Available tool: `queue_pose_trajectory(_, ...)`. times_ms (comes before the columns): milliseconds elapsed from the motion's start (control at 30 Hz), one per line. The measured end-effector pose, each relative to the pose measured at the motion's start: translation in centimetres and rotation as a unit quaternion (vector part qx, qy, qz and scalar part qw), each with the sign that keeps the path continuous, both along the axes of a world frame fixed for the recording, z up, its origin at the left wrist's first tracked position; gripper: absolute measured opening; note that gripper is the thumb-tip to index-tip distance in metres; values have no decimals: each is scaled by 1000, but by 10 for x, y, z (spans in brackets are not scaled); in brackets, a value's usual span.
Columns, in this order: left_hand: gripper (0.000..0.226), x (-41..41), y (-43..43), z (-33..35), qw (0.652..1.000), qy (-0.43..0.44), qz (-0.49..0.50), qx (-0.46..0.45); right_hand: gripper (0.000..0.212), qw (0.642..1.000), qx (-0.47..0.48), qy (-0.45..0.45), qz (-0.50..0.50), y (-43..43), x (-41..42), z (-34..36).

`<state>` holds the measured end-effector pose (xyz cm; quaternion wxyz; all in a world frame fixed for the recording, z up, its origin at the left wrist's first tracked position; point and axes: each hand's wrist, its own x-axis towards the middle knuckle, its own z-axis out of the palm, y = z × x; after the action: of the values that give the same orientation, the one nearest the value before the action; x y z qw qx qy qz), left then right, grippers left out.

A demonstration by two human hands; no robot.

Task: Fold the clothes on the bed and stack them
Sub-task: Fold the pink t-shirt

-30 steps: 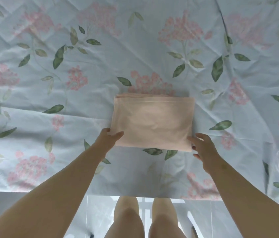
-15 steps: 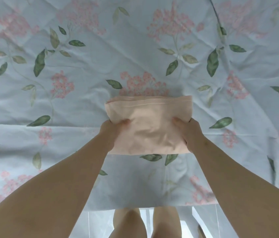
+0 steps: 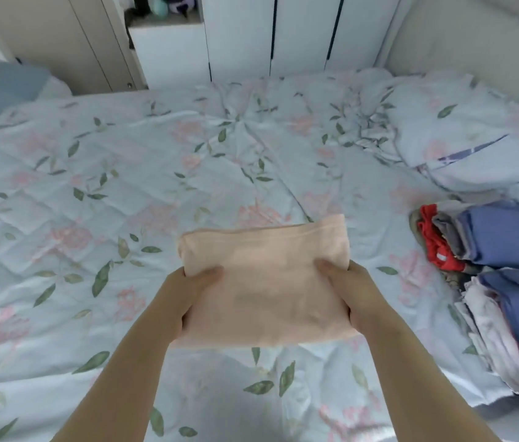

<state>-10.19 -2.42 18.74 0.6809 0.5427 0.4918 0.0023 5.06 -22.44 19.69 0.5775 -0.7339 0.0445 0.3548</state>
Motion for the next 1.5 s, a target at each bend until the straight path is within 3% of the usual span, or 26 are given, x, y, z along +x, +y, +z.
queue_pose_trajectory(200,25,37,-48,54,998,-58,-26,18,5,998,24,-32,-39,-61,19,49)
queue_pose_trajectory(400,20,99,-134,63,996,-78,-43,27,7,996,18,-46,-75,-152,67,53)
queue_pose_trajectory(567,35,155,-227,51,997,-77,-23,14,16,997,6,-48,-61,-244,124,53)
queue_pose_trajectory(767,30,198,-329,30,997,-69,-15,-36,17,997,-64,-41,-27,-343,174,36)
queue_pose_trajectory(967,48,227,-375,2,999,-26,-33,-23,23,994,-107,-17,-21,-389,198,11)
queue_pose_trajectory(1300,46,305,-449,-24,995,-23,-59,-79,38,980,-179,-23,-88,-467,256,-11)
queue_pose_trajectory(1500,49,348,-496,-46,996,4,-49,-69,28,975,-205,-38,-79,-507,306,-34)
